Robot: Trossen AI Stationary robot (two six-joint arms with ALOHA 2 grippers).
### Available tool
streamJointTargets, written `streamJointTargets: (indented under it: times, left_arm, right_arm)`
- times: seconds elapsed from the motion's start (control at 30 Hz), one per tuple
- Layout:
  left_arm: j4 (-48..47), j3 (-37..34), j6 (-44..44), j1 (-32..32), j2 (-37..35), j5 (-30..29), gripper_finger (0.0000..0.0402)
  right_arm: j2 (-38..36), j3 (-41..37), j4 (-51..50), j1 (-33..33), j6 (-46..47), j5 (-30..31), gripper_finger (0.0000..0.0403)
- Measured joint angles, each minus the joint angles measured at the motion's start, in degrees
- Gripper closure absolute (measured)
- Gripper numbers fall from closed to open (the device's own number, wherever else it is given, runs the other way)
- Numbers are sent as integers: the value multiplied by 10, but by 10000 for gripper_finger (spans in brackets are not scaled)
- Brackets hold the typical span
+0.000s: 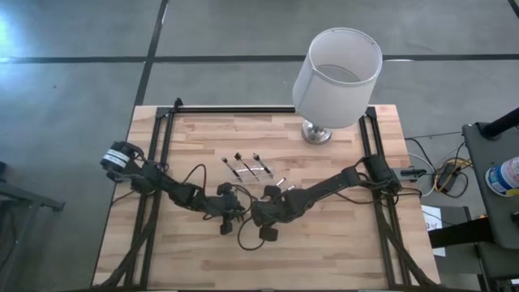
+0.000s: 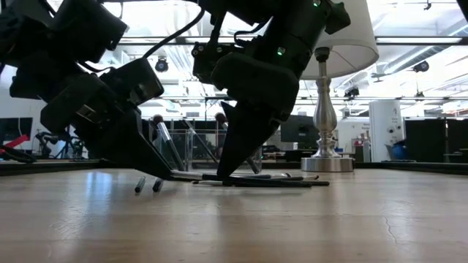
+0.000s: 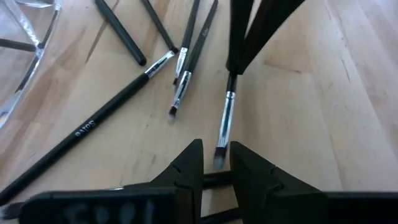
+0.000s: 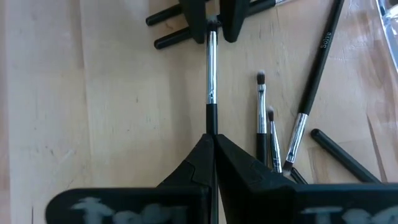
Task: Put items in baskets/containers
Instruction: Put the eyeshadow brush into the transparent organizer
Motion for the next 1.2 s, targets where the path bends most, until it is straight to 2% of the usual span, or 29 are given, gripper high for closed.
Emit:
streamJointTargets:
  times: [0.3, 0.47, 0.6, 0.93, 1.2]
  left_arm:
    - [1, 6, 14, 7, 0, 2, 330]
    - [-3, 15, 32, 8, 0, 29, 330]
    - [-30, 16, 31, 9, 0, 26, 330]
    - [-30, 25, 30, 9, 0, 11, 330]
    - [-35, 26, 33, 9, 0, 9, 330]
  right_arm:
    - [0, 0, 5, 0, 0, 1, 394]
    - [0, 0, 9, 0, 0, 2, 394]
    - [0, 0, 9, 0, 0, 2, 394]
    - [5, -8, -16, 8, -8, -8, 393]
    - [1, -8, -22, 22, -18, 8, 348]
